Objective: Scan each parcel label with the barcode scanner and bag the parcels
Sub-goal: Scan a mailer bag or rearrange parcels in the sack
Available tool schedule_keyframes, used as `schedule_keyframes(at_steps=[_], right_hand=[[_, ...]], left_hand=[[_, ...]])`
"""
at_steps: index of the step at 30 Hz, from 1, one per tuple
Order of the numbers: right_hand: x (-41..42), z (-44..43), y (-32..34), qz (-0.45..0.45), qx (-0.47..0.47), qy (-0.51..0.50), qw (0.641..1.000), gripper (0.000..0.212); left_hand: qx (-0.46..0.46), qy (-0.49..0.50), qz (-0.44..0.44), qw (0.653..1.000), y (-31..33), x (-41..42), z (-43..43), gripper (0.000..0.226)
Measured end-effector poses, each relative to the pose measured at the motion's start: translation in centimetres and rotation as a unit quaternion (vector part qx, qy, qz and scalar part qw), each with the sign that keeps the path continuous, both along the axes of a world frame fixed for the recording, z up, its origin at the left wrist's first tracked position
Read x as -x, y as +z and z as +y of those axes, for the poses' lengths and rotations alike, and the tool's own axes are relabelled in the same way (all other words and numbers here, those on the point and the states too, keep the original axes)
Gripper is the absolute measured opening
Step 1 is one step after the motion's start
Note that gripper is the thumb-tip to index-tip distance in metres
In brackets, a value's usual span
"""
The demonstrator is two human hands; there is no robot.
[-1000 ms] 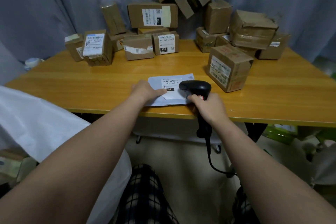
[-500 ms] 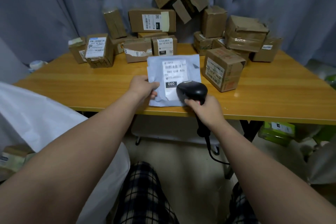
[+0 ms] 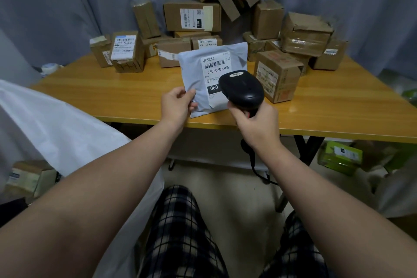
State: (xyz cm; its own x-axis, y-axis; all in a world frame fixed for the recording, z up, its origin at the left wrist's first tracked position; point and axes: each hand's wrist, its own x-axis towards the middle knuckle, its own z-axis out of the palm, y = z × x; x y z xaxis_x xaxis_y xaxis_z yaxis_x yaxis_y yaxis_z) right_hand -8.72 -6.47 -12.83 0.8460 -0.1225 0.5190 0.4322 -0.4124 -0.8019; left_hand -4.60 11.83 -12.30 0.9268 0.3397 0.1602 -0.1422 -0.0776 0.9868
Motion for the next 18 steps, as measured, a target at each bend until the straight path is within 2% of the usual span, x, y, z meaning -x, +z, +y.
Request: schedule_keyframes(at_steps=[18], right_hand=[[1.1, -0.3, -2.9, -0.066, -0.027, 0.009, 0.997, 0.028]], left_hand=[[0.006, 0.001, -0.001, 1.000, -0.3, -0.1, -0.9, 0.011]])
